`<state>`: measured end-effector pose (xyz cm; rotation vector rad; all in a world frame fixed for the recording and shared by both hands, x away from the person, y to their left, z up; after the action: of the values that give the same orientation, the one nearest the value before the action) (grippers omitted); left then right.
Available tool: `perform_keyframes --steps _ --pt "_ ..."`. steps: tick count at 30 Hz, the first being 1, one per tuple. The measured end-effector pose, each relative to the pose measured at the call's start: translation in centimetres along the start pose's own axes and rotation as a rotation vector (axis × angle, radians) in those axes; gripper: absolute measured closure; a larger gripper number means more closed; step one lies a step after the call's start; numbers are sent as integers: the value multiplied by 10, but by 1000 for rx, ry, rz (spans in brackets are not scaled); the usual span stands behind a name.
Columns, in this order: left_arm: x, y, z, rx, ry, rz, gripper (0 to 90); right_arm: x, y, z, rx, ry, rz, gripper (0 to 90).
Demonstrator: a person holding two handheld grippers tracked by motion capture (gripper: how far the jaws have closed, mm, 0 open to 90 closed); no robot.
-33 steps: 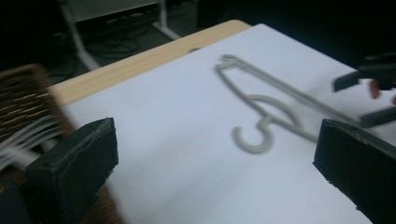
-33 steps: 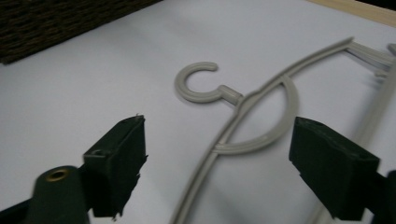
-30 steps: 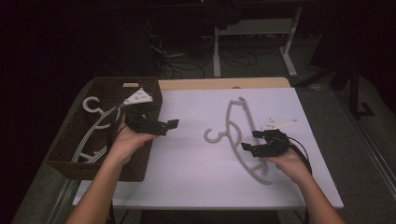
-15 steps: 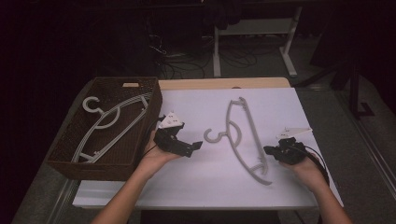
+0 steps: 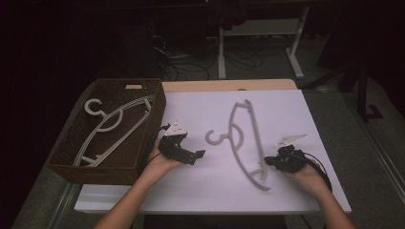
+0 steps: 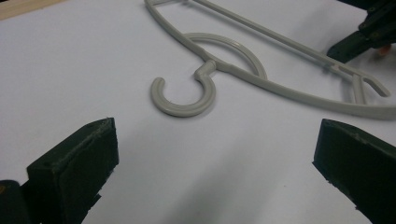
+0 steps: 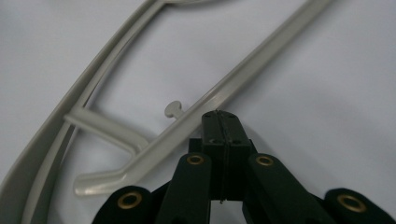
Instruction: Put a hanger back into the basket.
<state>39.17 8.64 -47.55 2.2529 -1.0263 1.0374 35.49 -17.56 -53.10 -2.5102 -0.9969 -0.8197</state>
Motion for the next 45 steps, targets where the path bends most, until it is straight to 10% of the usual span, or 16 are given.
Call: perform_keyframes --steps 33,38,45 --pt "-11 -13 2 40 -34 -34 0 85 -124 68 236 48 -251 889" --pt "-11 -16 2 45 -31 -42 0 98 -108 59 201 86 -222 888" --pt "-11 -16 3 47 -35 -45 0 119 -48 56 61 113 -131 889"
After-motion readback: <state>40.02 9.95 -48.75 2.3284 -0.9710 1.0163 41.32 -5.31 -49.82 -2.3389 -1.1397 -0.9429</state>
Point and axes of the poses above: each handheld gripper's, and its own axes: z roughly forward along the jaws, x roughly out of its top, y roughly to its right, the point moved 10 cm from there along z, roughly forward along the jaws, and after that the axes turned 2 degrees about -y, right-handed, at the moved point
